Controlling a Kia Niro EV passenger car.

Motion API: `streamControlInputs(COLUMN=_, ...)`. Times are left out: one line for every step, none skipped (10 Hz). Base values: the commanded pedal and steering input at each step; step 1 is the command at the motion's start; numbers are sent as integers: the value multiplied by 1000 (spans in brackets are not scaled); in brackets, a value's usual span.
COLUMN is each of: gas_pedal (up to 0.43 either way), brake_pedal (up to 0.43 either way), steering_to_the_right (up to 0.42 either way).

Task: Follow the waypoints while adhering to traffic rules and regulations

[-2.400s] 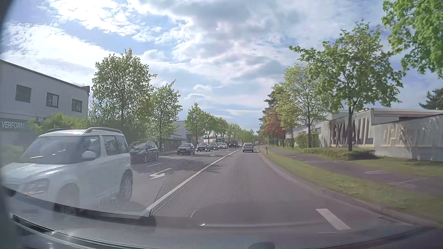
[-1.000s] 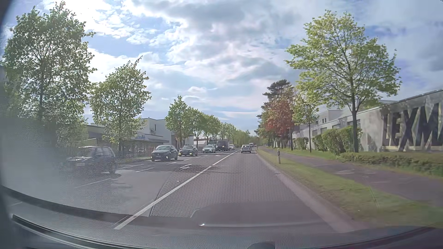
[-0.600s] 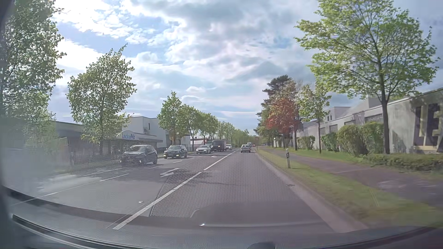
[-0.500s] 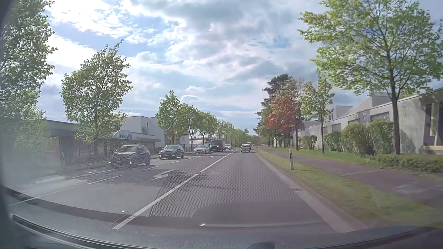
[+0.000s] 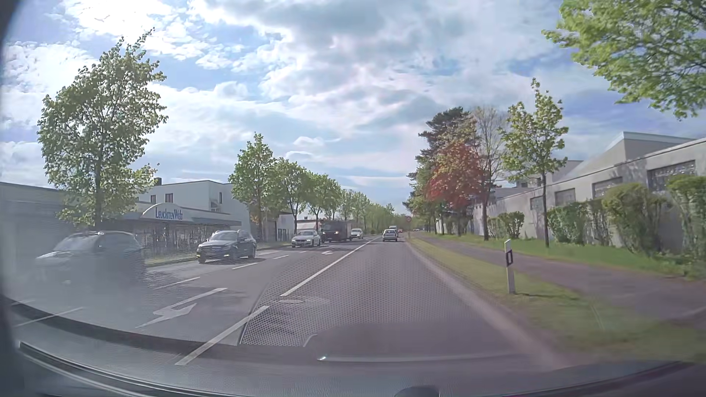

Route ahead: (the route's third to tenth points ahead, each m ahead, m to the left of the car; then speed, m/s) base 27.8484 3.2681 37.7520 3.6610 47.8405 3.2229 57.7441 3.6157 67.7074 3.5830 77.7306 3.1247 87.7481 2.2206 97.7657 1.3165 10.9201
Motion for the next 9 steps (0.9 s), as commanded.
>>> streamControlInputs(gas_pedal=197, brake_pedal=0, steering_to_the_right=3)
streamControlInputs(gas_pedal=197, brake_pedal=0, steering_to_the_right=3)
streamControlInputs(gas_pedal=197, brake_pedal=0, steering_to_the_right=1)
streamControlInputs(gas_pedal=197, brake_pedal=0, steering_to_the_right=0)
streamControlInputs(gas_pedal=197, brake_pedal=0, steering_to_the_right=0)
streamControlInputs(gas_pedal=197, brake_pedal=0, steering_to_the_right=0)
streamControlInputs(gas_pedal=197, brake_pedal=0, steering_to_the_right=-2)
streamControlInputs(gas_pedal=197, brake_pedal=0, steering_to_the_right=-3)
streamControlInputs(gas_pedal=197, brake_pedal=0, steering_to_the_right=-3)
